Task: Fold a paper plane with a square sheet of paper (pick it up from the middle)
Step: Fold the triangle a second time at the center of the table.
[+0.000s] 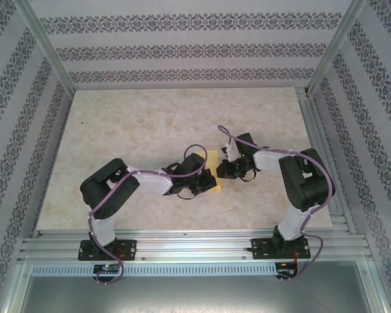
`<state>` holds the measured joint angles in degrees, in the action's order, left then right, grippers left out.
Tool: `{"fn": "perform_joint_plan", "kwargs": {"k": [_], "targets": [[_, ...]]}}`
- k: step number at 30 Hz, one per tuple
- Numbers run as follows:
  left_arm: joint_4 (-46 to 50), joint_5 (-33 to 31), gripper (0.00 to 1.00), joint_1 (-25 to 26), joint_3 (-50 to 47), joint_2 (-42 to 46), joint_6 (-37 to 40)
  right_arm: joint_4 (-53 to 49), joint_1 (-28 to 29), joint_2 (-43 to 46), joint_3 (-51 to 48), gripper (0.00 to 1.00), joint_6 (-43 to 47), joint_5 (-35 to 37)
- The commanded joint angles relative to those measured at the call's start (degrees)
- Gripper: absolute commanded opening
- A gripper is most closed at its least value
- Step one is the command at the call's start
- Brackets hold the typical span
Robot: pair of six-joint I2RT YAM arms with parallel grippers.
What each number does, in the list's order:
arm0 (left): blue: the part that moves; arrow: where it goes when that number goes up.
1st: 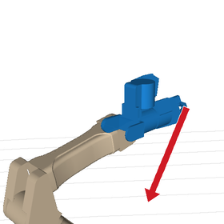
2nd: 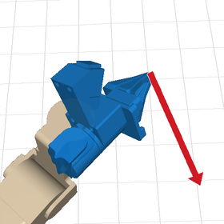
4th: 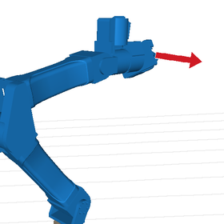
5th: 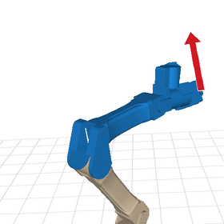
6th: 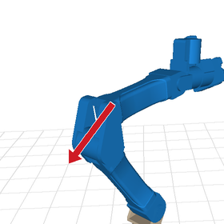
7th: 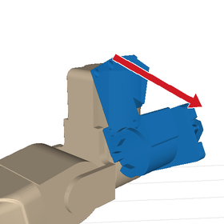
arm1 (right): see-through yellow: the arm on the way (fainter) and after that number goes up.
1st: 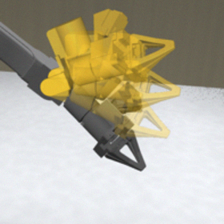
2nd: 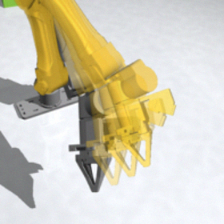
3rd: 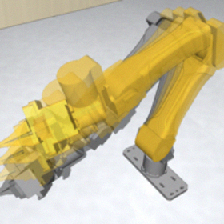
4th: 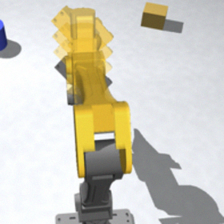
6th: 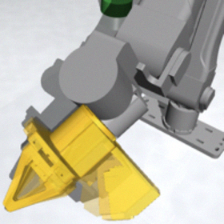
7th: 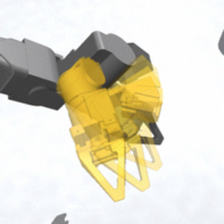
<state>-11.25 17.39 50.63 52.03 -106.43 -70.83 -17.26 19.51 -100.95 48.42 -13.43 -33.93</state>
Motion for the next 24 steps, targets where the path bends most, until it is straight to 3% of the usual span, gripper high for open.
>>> {"fn": "perform_joint_plan", "kwargs": {"k": [1, 24], "targets": [[-1.67, -1.36, 0.05, 0.7, -0.25, 3.47, 0.86, -0.28, 0.8, -2.02, 0.0, 0.09, 0.95, 2.82], [-0.09, 0.41, 0.03, 1.49, 3.5, -4.0, 1.28, -0.32, 0.84, -2.33, 0.15, 0.09, 1.03, 2.64]]}}
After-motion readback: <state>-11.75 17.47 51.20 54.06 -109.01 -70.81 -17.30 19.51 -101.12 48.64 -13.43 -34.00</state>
